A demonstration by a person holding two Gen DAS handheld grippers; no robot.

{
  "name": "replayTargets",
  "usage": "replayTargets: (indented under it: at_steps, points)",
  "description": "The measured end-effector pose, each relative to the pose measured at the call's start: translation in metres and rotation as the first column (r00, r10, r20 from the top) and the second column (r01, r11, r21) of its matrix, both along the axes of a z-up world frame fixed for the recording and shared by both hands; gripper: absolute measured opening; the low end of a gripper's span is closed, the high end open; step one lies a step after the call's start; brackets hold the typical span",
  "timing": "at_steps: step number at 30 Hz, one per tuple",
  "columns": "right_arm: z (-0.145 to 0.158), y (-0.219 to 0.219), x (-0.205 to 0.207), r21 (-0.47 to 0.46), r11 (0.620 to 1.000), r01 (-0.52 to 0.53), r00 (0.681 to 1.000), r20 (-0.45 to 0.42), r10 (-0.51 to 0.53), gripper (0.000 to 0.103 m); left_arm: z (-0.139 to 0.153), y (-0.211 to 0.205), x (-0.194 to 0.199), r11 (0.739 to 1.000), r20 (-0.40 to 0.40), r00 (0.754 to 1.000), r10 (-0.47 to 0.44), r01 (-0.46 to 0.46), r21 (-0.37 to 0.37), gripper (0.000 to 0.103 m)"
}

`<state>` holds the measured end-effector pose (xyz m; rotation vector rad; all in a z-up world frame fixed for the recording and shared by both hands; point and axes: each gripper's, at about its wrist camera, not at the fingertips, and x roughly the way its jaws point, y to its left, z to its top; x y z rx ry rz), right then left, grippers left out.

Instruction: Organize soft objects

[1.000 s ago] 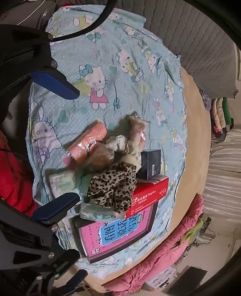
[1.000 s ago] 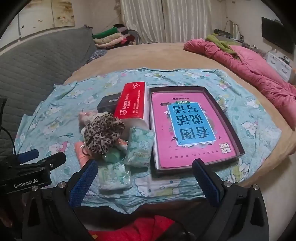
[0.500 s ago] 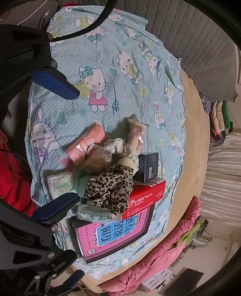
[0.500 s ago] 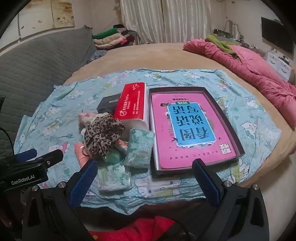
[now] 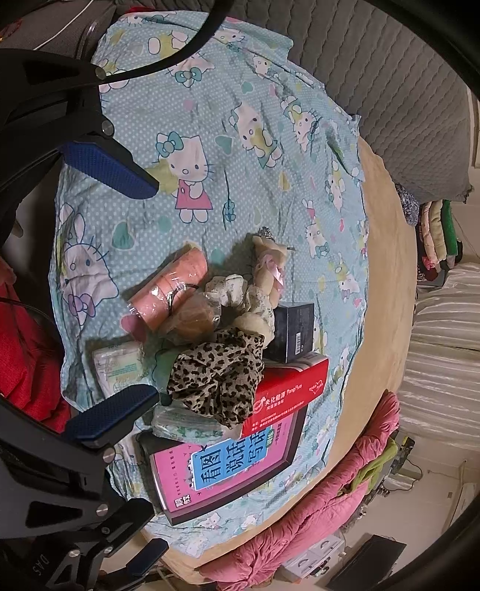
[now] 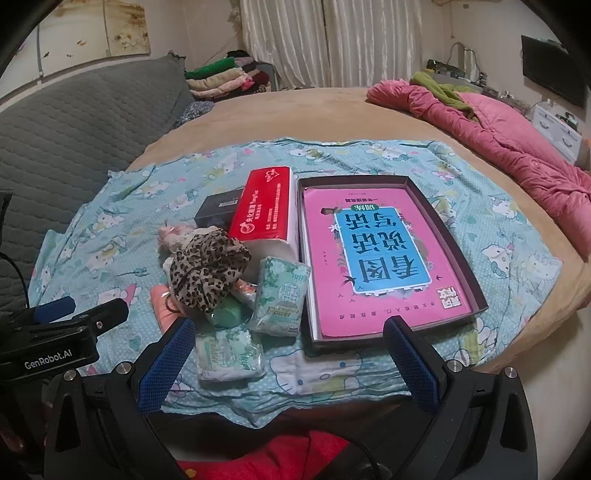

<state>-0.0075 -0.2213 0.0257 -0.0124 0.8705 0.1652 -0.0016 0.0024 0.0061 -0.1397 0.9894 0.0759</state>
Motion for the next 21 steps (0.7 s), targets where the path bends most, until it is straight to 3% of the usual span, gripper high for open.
replayTargets:
  at_steps: [21]
  points:
    - [0.0007,0.0001,-0.0017,-0.005,1.000,0.002,1.000,-0.004,-0.002,0.101,0.0020,-0.0034,-0.0009,1.000,0.001,1.000,-0.005,0.005,-0.002,0.101]
